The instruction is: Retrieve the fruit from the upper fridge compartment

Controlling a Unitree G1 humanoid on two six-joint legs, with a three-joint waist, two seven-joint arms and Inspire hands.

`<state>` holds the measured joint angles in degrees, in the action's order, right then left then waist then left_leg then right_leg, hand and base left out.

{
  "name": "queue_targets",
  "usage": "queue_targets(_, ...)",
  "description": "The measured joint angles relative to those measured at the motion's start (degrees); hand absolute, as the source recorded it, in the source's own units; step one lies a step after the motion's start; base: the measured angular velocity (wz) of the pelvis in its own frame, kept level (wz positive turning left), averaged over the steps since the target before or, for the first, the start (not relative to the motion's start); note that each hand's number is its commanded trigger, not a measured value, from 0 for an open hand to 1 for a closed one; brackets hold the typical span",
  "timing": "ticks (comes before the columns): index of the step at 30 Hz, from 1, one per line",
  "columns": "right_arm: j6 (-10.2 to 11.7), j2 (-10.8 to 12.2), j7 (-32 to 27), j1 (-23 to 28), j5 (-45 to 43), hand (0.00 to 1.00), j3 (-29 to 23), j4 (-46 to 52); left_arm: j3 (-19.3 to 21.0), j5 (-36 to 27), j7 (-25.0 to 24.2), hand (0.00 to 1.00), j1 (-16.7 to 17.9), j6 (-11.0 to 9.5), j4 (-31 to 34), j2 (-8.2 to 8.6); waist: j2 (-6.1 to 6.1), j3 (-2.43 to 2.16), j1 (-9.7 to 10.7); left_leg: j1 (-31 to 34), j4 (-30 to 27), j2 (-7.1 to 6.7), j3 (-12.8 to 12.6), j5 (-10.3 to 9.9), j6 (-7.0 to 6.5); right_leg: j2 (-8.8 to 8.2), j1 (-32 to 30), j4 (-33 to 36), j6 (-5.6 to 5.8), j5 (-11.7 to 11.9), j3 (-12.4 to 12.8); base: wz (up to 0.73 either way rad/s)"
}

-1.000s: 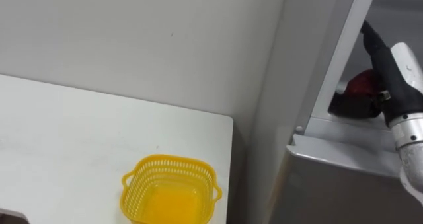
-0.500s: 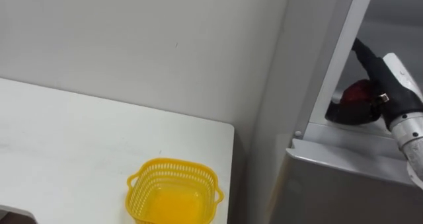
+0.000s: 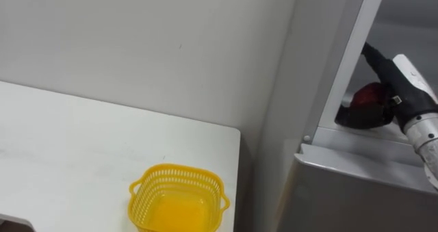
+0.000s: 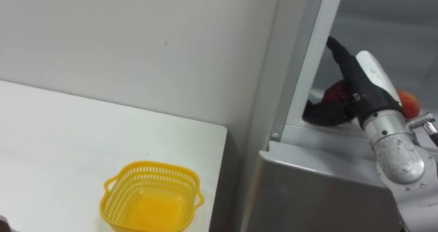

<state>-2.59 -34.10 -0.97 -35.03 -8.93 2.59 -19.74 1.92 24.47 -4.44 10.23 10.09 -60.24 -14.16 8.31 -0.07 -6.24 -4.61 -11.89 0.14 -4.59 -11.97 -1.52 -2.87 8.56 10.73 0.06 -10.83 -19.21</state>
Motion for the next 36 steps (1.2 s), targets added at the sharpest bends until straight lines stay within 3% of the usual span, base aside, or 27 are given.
queue_targets(11,-0.28,-0.15,-0.23,-0.37,-1.59,0.00,0.03,-0.96,-0.44,0.05,0.20,0.00,-0.06,0.03,0.17,-0.07,-0.06,0.00,0.14,0.07,-0.26,0.00,0.12,-0.01,-0.01,0.03,0.17,-0.07,-0.01,0.01,-0.55,0.01)
queue_targets(21,-0.50,0.52,-8.70,-0.36,-12.23,0.00,2.41,1.42,-1.19,-0.01,0.80,0.00,-0.56,-0.22,-0.08,-0.25,-0.85,-0.13,-0.30,1.42,-0.72,-0.03,0.02,0.18,-0.08,0.13,-1.20,0.06,-0.37,0.23,0.07,-0.01)
queue_targets(27,-0.40,0.53,-12.92,-0.36,-15.15,0.00,3.61,1.90,-2.25,-0.06,1.49,0.00,-0.64,-1.48,0.00,-0.67,-0.35,-0.25,-0.23,1.79,-0.69,-0.01,0.03,0.21,-0.07,0.25,-1.51,0.03,-0.38,0.24,0.06,0.00)
queue_targets(31,0.39,0.53,-15.34,-0.36,-16.64,0.00,3.70,1.84,-2.24,-0.06,1.48,0.00,-0.71,-2.15,0.01,-0.90,0.14,0.13,-0.29,1.96,-0.70,0.00,0.03,0.21,-0.07,0.25,-1.68,-0.01,-0.39,0.24,0.09,0.00)
queue_targets(36,0.59,0.53,-16.82,-0.35,-16.68,0.00,3.80,1.83,-2.24,-0.09,1.24,0.00,-0.72,-2.63,0.01,-0.93,0.42,0.15,-0.15,2.02,-0.62,0.03,0.01,0.20,-0.08,0.11,-1.74,-0.04,-0.38,0.24,0.07,0.00)
